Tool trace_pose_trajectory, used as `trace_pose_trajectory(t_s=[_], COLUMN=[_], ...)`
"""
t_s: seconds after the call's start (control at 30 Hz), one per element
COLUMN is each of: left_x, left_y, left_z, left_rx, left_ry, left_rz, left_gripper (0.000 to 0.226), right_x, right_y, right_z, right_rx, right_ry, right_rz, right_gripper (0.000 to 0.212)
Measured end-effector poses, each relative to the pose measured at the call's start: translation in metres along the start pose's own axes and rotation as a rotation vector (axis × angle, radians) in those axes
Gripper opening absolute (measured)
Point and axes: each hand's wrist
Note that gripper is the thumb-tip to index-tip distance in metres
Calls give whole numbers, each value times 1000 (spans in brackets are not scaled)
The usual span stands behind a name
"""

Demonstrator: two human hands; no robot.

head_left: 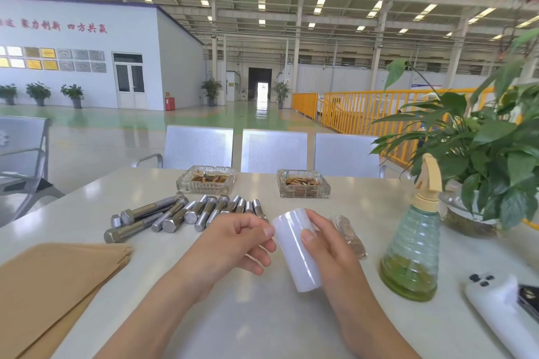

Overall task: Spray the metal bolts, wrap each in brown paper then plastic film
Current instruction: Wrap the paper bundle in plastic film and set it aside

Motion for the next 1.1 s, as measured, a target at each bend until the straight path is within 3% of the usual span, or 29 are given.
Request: trace_pose_trajectory(t_s=[0.17,0.3,0.43,0.53,0.7,0.87,1.1], left_x=[-2,-2,0,1,3,5,2], left_y=[-1,-1,3,2,1,2,-5], left_z=[2,6,11,11,14,22,18], left_rx=[-31,-133,-219,-230,-180,-54,140], left_ry=[93,85,15,3,227,352,291], left_rz=[-4,-20,-11,34,198,222,153], left_gripper=[21,18,16,11,39,53,66], right_x=[-2,-5,-1,-1,-4,-2,-3], right_y=[1,4,9,10,10,11,13], right_z=[2,-1,-5,-7,-12,-17,-20], right_rx=[-4,-91,-58,-42,-109,-145,-173], right_ry=[-107,38,358,385,405,458,485], right_rz=[-7,143,295,316,328,353,349], right_gripper=[28,26,54,66,37,40,32])
Point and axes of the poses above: each hand's wrist, its own y-axis towards the middle knuckle, its own z-axis out of the palm, x = y × z, and after that the axes turned 4 degrees about -z, right-handed
